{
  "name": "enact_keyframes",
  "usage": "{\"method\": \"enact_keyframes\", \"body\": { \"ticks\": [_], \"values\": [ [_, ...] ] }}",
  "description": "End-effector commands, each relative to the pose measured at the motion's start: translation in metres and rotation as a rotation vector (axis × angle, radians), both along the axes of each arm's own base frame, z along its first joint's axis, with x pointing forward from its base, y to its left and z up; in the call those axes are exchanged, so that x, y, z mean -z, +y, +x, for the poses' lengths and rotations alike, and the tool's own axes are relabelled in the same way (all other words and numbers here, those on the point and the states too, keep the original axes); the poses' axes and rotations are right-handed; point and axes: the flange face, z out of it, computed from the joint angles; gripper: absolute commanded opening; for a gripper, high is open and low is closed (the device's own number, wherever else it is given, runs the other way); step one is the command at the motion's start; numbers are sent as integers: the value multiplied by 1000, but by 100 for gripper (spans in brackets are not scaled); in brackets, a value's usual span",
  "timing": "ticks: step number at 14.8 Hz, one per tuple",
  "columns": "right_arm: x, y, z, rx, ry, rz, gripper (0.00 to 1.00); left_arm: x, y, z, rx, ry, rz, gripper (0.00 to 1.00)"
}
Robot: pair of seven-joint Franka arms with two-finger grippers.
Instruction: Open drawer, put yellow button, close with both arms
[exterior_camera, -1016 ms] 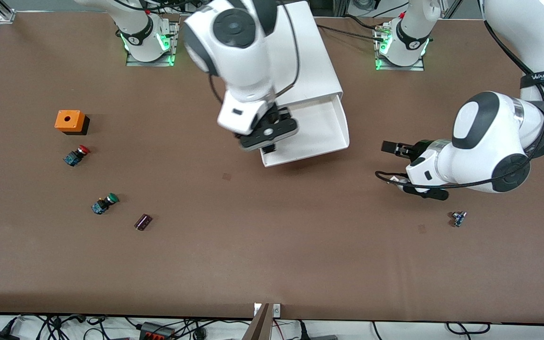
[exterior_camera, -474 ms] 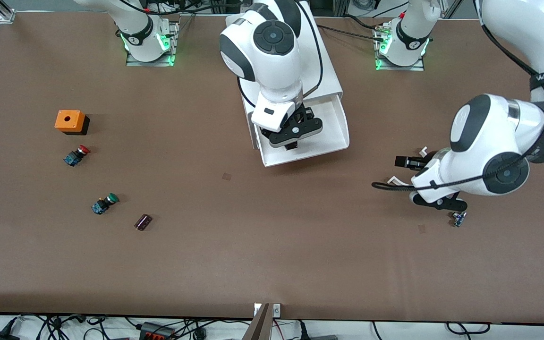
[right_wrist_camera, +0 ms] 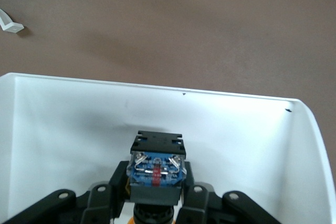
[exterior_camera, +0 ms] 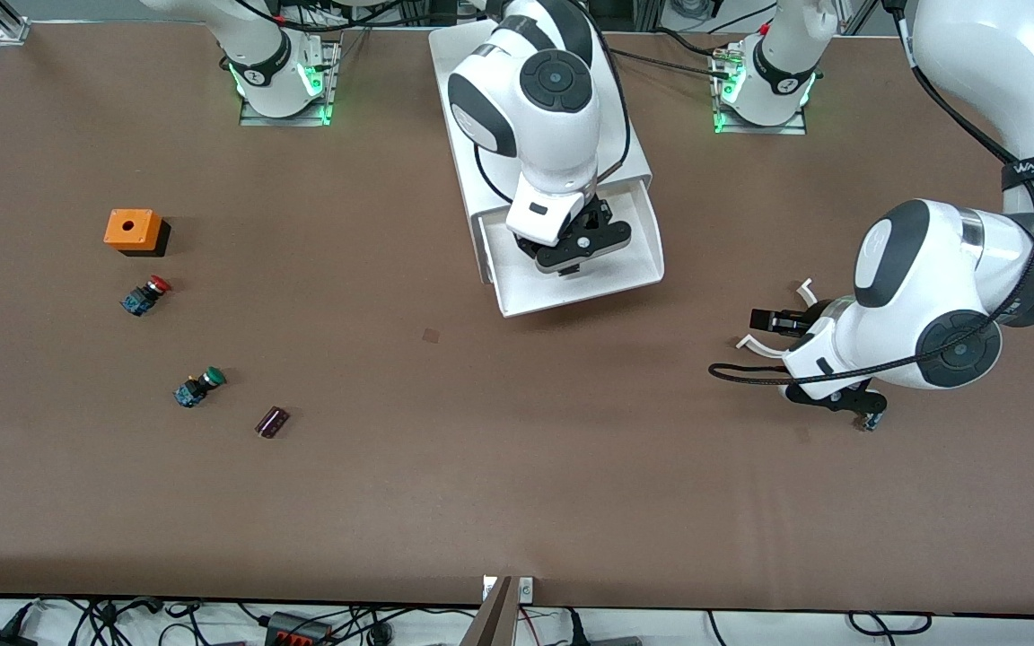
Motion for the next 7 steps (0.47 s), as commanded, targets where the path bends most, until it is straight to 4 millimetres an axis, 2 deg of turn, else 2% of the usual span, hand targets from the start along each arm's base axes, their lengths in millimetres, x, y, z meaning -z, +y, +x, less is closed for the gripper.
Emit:
{"method": "enact_keyframes", "body": {
  "ticks": [1, 2, 3, 4, 7],
  "values": [
    [5, 10, -5, 5, 3, 3, 0, -5, 0, 3, -4, -12, 18, 100],
    [7, 12, -7, 1, 6, -1, 0, -4, 1, 3, -4, -11, 17, 100],
    [6, 12, -6, 3, 4, -1, 25, -4, 1, 3, -7, -10, 12, 100],
    [6, 11, -5, 6, 4, 0, 99, -4, 0, 3, -6, -10, 11, 100],
    [1, 9, -3, 20, -1, 5, 100, -4, 0, 3, -7, -10, 13, 100]
  ]
}}
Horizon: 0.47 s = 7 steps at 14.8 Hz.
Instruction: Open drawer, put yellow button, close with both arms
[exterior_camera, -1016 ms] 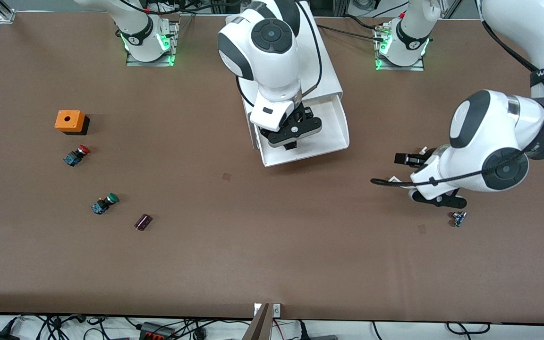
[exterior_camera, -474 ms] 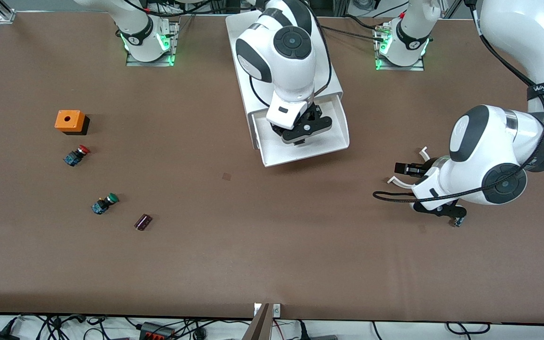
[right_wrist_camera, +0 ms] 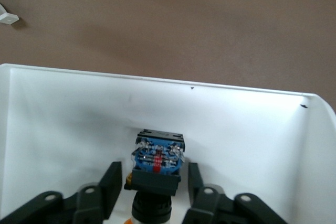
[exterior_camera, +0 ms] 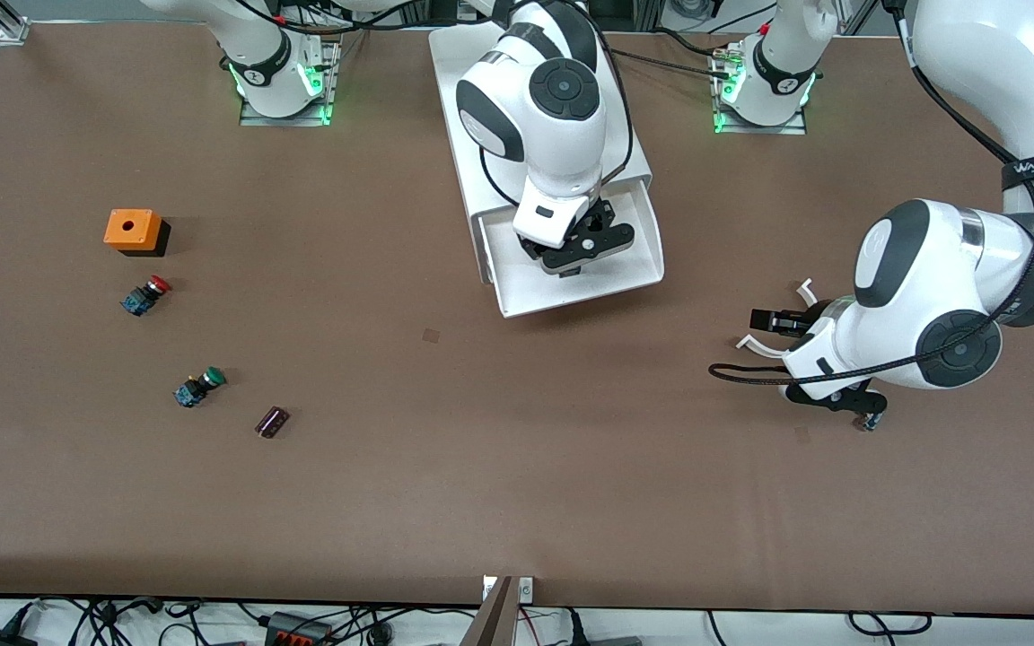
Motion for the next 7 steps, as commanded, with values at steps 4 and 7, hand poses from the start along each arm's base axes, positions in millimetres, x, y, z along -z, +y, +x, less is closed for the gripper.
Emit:
{"method": "enact_keyframes", "body": {
  "ticks": [4, 7],
  "values": [
    [-44, -16, 22, 103, -28, 48, 100, -5, -3, 3, -13, -12, 12, 100],
    [-77, -85, 75, 204, -27, 36, 100, -11, -20, 7, -110, -70, 7, 100]
  ]
}}
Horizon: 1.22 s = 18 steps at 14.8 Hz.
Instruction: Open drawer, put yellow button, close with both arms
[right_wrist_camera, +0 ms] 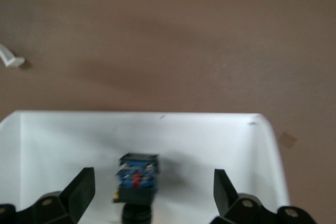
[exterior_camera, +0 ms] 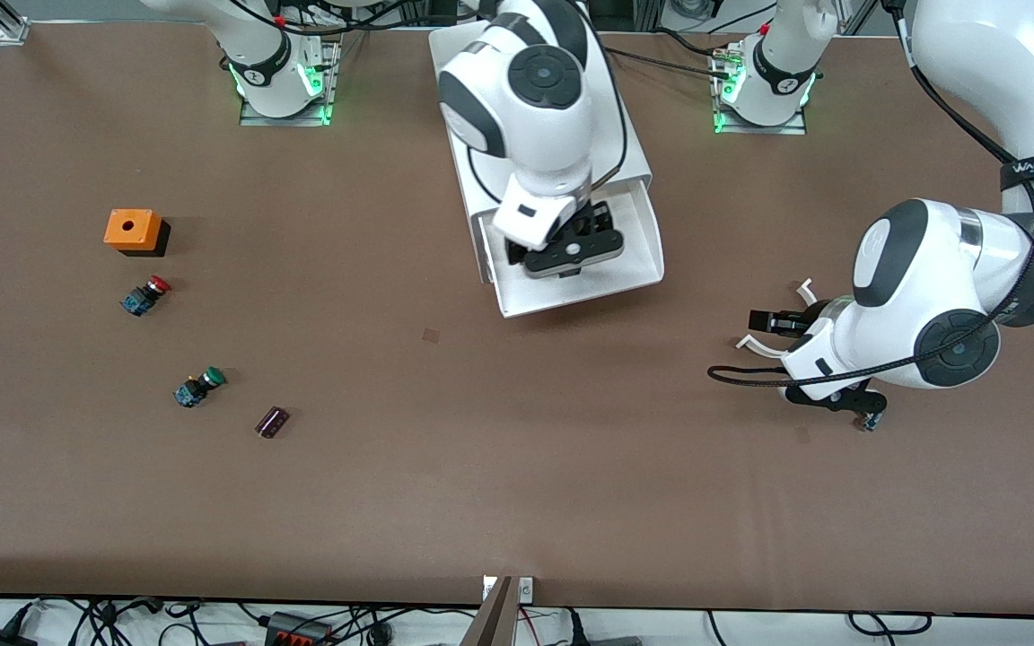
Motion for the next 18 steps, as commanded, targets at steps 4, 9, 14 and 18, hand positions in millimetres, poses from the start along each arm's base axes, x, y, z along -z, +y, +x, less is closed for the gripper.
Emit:
{"method": "enact_keyframes", "body": {
  "ticks": [4, 9, 14, 18],
  "values": [
    [-46, -162, 108, 187, 33, -10, 100, -11, -82, -1, -177, -132, 16, 100],
    [-57, -285, 150, 147, 89, -73, 100, 3, -176, -21, -316, -250, 1, 100],
    [-80, -399, 167, 160, 134, -87, 100, 34, -232, -53, -335, -285, 1, 100],
    [-97, -468, 158, 234, 211, -90, 100, 38, -249, -76, -325, -247, 31, 100]
  ]
}}
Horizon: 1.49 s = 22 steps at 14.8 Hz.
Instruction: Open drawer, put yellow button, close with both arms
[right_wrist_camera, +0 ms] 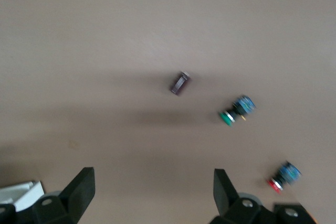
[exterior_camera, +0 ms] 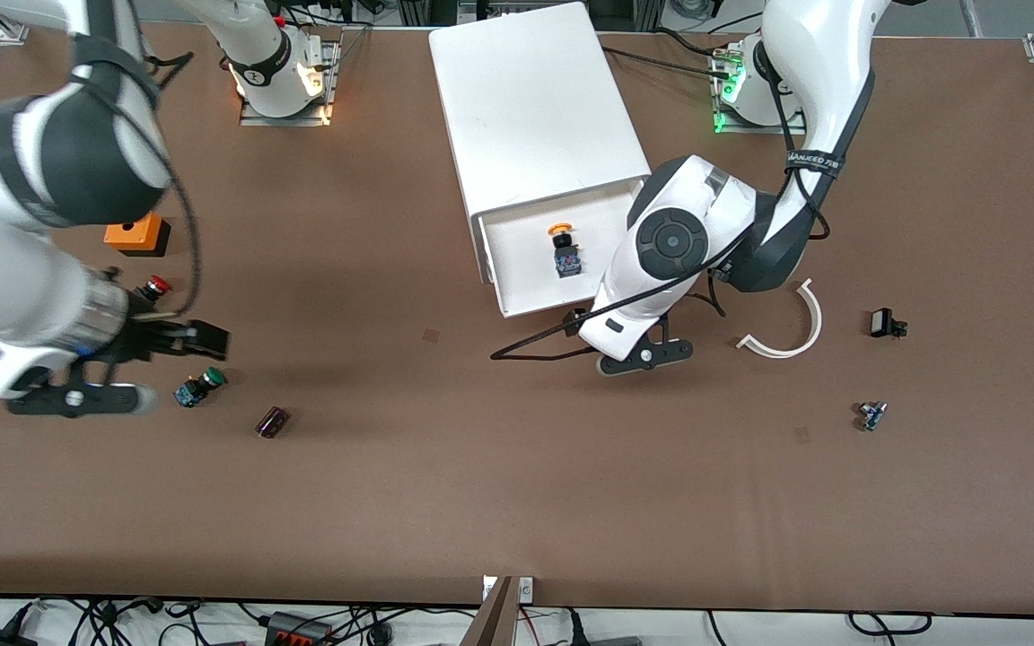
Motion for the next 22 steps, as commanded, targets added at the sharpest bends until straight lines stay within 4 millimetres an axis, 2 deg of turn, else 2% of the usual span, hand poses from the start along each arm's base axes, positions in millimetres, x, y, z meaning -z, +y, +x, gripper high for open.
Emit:
{"method": "enact_keyframes", "body": {
  "ticks": [1, 5, 6, 9, 13, 16, 22],
  "values": [
    [-15, -38, -10, 30, 29, 16, 100, -6, -7, -20, -13, 15, 24, 100],
    [-29, -89, -10, 42, 4, 29, 100, 2, -32, -59, 14, 56, 37, 100],
    [-36, -105, -16, 65, -5, 36, 100, 3, -34, -65, 0, 68, 46, 100],
    [-51, -138, -39, 82, -14, 46, 100, 5, -42, -79, 16, 89, 54, 100],
    [-62, -144, -64, 57, -47, 40, 100, 7, -64, -112, -8, 157, 88, 100],
    [-60, -132, -71, 32, -28, 30, 100, 5, -71, -122, 12, 181, 93, 100],
    [-41, -133, -107, 26, -7, 4, 100, 3, -79, -138, 42, 217, 109, 100]
  ]
}}
